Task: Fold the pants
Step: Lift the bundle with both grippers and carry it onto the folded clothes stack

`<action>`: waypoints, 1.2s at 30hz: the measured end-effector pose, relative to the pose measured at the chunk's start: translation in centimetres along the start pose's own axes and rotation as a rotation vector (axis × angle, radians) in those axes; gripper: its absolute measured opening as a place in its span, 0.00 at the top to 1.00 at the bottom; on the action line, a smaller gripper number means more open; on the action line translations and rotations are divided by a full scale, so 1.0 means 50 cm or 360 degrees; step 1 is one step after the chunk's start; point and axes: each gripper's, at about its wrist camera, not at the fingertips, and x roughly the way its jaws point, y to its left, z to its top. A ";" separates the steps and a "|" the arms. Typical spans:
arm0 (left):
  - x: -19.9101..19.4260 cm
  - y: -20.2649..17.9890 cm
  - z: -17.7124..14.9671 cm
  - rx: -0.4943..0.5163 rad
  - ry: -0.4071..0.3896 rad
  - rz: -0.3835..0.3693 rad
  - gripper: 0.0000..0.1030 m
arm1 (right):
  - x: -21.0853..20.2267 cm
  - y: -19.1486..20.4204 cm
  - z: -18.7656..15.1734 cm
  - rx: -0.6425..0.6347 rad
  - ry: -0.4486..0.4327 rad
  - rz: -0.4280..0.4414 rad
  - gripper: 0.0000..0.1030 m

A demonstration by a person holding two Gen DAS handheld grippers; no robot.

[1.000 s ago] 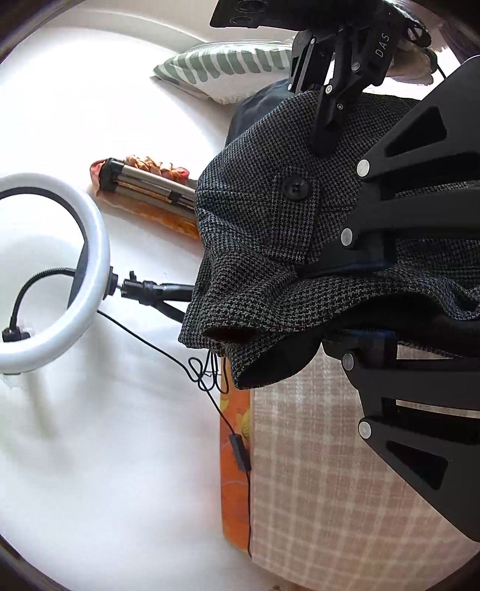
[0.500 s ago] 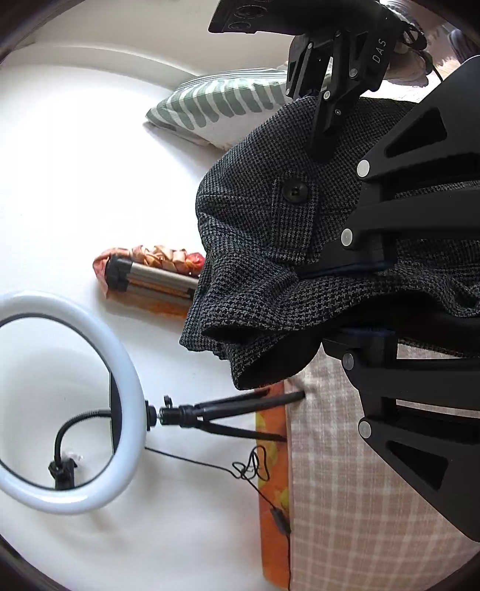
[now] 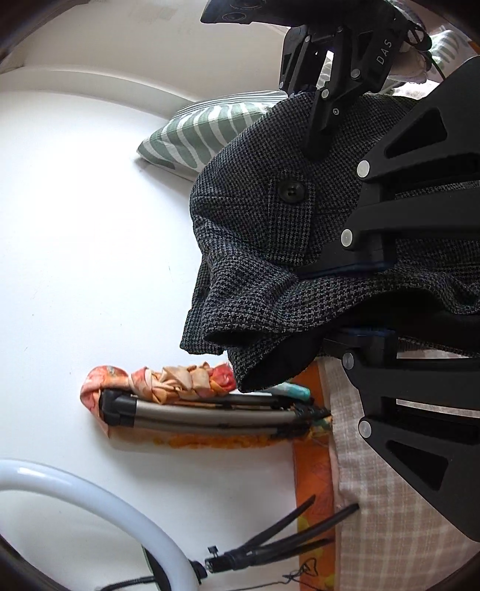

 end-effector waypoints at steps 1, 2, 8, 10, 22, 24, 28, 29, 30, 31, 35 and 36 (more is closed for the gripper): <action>0.018 -0.010 0.007 0.0003 0.0000 -0.0006 0.81 | 0.004 -0.020 0.003 0.0000 0.0005 -0.0016 0.86; 0.034 -0.018 0.012 0.0002 0.0001 -0.0011 0.81 | 0.009 -0.039 0.006 -0.0001 0.0009 -0.0032 0.86; 0.131 -0.066 0.033 0.0029 0.0005 0.0002 0.81 | 0.057 -0.146 0.014 -0.0020 0.0041 -0.0114 0.86; 0.160 -0.071 0.034 0.0026 0.0017 0.0015 0.81 | 0.081 -0.175 0.013 -0.0018 0.0053 -0.0115 0.85; 0.298 -0.071 0.006 0.0034 0.0187 0.0090 0.81 | 0.226 -0.296 -0.058 0.0115 0.0193 -0.0037 0.84; 0.308 -0.068 0.001 0.0020 0.0219 0.0096 0.81 | 0.242 -0.312 -0.073 0.0160 0.0228 -0.0026 0.79; 0.333 -0.056 0.003 -0.0045 0.0309 0.0165 0.71 | 0.258 -0.327 -0.090 0.0211 0.0284 -0.0079 0.57; 0.330 -0.051 0.005 -0.0058 0.0305 0.0205 0.66 | 0.262 -0.332 -0.094 0.0230 0.0296 -0.0097 0.54; 0.328 -0.045 0.008 -0.0075 0.0306 0.0230 0.62 | 0.264 -0.335 -0.096 0.0245 0.0308 -0.0116 0.50; 0.324 -0.039 0.010 -0.0094 0.0308 0.0246 0.53 | 0.264 -0.337 -0.099 0.0258 0.0315 -0.0137 0.44; 0.302 -0.027 0.018 -0.0097 0.0289 0.0288 0.48 | 0.255 -0.344 -0.110 0.0282 0.0327 -0.0210 0.28; 0.297 -0.029 0.020 -0.0090 0.0287 0.0288 0.48 | 0.252 -0.344 -0.113 0.0288 0.0323 -0.0218 0.27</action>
